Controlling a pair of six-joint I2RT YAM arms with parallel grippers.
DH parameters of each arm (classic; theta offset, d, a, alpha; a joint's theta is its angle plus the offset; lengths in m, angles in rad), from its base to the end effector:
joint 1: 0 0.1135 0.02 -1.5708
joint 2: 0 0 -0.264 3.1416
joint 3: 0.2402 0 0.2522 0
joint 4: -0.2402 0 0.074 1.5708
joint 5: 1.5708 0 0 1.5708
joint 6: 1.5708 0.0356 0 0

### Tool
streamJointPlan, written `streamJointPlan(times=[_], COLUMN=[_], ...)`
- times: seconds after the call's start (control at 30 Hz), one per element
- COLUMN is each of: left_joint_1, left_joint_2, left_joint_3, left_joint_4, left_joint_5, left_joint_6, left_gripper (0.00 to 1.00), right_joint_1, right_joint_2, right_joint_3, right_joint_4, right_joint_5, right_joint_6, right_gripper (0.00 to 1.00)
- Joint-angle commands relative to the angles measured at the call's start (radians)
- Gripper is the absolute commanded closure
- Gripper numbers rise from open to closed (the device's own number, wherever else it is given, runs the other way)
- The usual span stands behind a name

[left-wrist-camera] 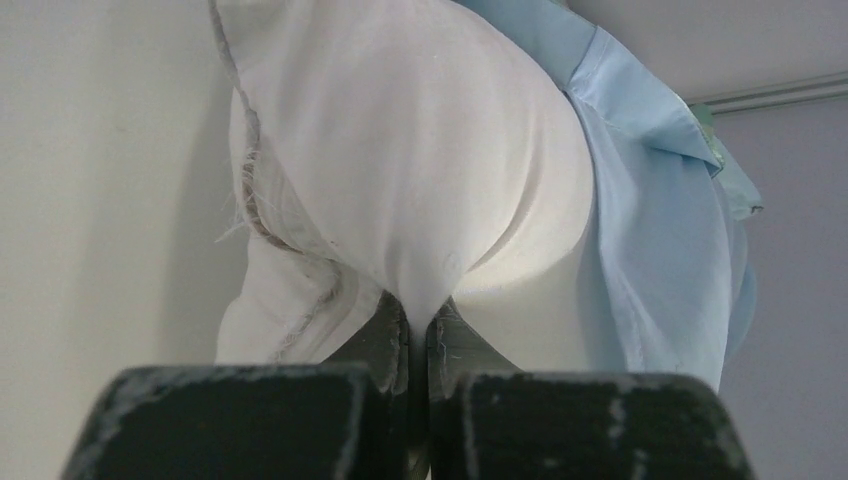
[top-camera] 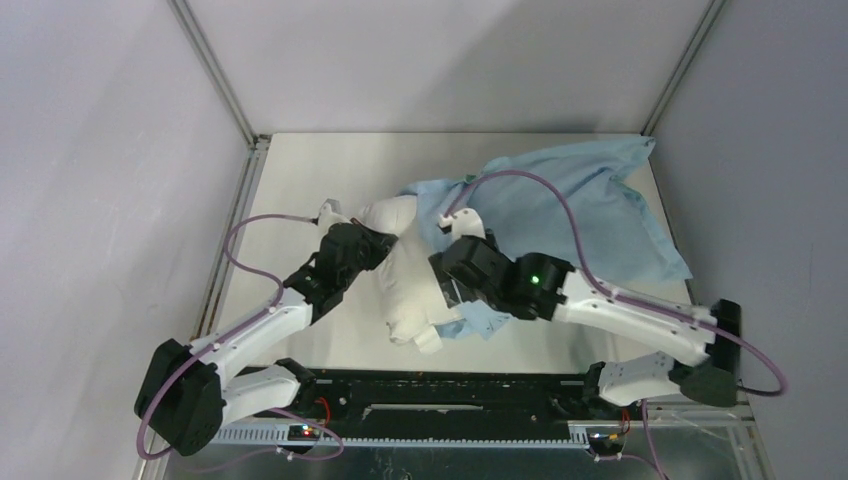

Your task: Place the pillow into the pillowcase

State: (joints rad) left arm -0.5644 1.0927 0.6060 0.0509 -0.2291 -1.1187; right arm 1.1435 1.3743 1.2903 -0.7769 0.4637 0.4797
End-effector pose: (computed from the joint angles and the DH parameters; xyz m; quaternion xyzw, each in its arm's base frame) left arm 0.2085 -0.1224 0.2405 -0.2883 0.7889 -0.3340 0.4277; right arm 0.1333 0.2542 0.3314 -0.2218 0.8888 0.0971 0.3891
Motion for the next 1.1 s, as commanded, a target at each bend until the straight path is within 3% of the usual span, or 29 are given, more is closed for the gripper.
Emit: streamJointPlan(times=[0.0, 0.2, 0.57, 0.87, 1.0, 1.03, 1.07], left_joint_1=[0.0, 0.0, 0.001, 0.015, 0.103, 0.131, 0.157], left_joint_2=[-0.025, -0.016, -0.017, -0.055, -0.149, -0.181, -0.212], left_joint_3=[0.08, 0.093, 0.095, 0.104, 0.068, 0.052, 0.044], left_joint_4=[-0.007, -0.024, -0.041, -0.135, -0.206, -0.209, -0.216], left_joint_5=[-0.068, -0.053, 0.008, -0.014, -0.021, -0.013, -0.003], left_joint_6=[-0.015, 0.004, 0.042, 0.055, 0.053, 0.056, 0.062], left_gripper=[1.0, 1.0, 1.0, 0.87, 0.64, 0.6, 0.54], right_joint_1=[0.031, 0.085, 0.035, -0.026, -0.08, -0.09, -0.098], right_joint_2=[-0.109, -0.094, 0.063, 0.287, 0.349, 0.359, 0.362], right_joint_3=[-0.121, -0.147, 0.087, 0.143, 0.113, 0.113, 0.114], right_joint_4=[-0.025, 0.073, 0.138, 0.178, 0.181, 0.18, 0.181], right_joint_5=[0.143, 0.167, 0.215, 0.114, 0.098, 0.095, 0.092], right_joint_6=[0.132, 0.112, -0.085, -0.128, -0.105, -0.106, -0.111], right_gripper=[0.25, 0.19, 0.1, 0.05, 0.2, 0.31, 0.49])
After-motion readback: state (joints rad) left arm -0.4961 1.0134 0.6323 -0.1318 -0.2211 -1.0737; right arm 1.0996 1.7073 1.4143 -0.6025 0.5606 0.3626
